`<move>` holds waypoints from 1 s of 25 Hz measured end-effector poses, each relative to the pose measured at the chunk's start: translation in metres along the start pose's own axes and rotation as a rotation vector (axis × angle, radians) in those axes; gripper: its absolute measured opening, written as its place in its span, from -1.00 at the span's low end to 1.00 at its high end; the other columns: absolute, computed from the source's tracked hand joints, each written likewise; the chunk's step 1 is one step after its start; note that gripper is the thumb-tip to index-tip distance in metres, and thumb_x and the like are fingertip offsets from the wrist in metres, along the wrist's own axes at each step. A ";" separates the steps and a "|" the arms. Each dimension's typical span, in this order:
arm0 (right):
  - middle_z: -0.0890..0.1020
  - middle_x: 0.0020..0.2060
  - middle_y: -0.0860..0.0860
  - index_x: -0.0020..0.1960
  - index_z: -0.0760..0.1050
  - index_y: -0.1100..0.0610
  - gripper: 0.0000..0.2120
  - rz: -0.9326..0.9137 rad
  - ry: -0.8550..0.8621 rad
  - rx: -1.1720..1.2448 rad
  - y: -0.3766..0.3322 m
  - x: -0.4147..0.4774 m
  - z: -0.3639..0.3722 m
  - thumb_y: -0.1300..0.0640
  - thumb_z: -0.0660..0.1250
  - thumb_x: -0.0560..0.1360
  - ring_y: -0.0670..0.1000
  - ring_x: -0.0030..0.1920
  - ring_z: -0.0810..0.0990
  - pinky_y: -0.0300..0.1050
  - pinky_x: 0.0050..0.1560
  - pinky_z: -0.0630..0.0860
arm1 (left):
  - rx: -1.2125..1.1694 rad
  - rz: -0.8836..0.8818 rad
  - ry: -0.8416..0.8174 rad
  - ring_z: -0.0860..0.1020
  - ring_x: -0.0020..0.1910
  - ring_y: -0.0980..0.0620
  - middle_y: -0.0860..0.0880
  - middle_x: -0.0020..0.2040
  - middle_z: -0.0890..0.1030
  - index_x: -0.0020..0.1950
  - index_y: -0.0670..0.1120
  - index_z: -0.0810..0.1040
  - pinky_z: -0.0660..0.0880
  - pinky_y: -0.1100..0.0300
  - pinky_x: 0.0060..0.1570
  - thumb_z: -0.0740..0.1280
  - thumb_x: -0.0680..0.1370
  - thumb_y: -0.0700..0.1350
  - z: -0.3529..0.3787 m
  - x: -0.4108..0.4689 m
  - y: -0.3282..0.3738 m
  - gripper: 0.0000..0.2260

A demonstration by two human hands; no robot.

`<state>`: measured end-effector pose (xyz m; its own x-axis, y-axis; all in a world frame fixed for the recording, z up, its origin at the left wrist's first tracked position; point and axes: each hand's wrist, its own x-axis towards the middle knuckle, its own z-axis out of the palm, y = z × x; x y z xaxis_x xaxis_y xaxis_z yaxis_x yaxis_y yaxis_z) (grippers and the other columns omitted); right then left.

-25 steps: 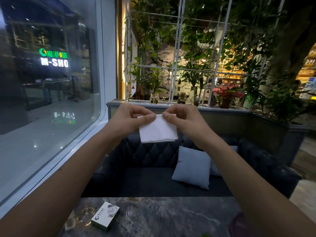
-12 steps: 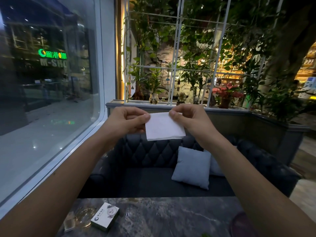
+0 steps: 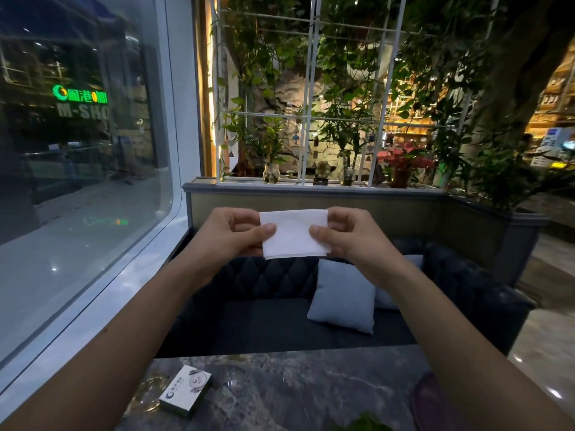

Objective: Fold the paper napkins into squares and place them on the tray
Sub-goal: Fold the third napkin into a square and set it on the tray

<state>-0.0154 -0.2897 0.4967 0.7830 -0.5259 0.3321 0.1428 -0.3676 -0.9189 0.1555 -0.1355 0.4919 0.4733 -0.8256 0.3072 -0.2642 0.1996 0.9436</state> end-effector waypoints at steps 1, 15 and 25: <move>0.71 -0.11 0.10 0.09 0.60 0.20 -0.83 0.004 0.020 0.012 0.006 -0.003 -0.004 0.20 0.42 0.50 0.06 -0.10 0.69 0.00 -0.02 0.63 | -0.012 -0.023 -0.012 0.70 -0.09 -0.05 -0.13 -0.12 0.73 -0.05 -0.15 0.66 0.65 0.12 -0.06 0.45 0.47 -0.15 0.005 0.001 -0.005 -0.89; 0.70 -0.13 0.11 0.08 0.61 0.17 -0.81 0.284 0.184 0.046 0.142 -0.085 -0.065 0.25 0.45 0.47 0.04 -0.11 0.67 -0.05 -0.11 0.61 | -0.130 -0.290 -0.049 0.68 -0.21 0.04 -0.11 -0.19 0.72 -0.07 -0.16 0.67 0.63 0.23 -0.16 0.44 0.49 -0.26 0.118 -0.022 -0.133 -0.95; 0.68 -0.17 0.10 0.09 0.58 0.22 -0.79 0.468 0.225 0.088 0.235 -0.153 -0.087 0.31 0.44 0.46 -0.02 -0.18 0.66 -0.15 -0.16 0.63 | -0.185 -0.494 0.012 0.69 -0.19 0.00 -0.09 -0.19 0.72 -0.04 -0.16 0.66 0.64 0.18 -0.15 0.47 0.45 -0.25 0.185 -0.063 -0.220 -0.89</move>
<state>-0.1541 -0.3624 0.2488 0.6273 -0.7737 -0.0892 -0.1327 0.0067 -0.9911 0.0287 -0.2248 0.2419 0.5135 -0.8392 -0.1791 0.1448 -0.1209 0.9820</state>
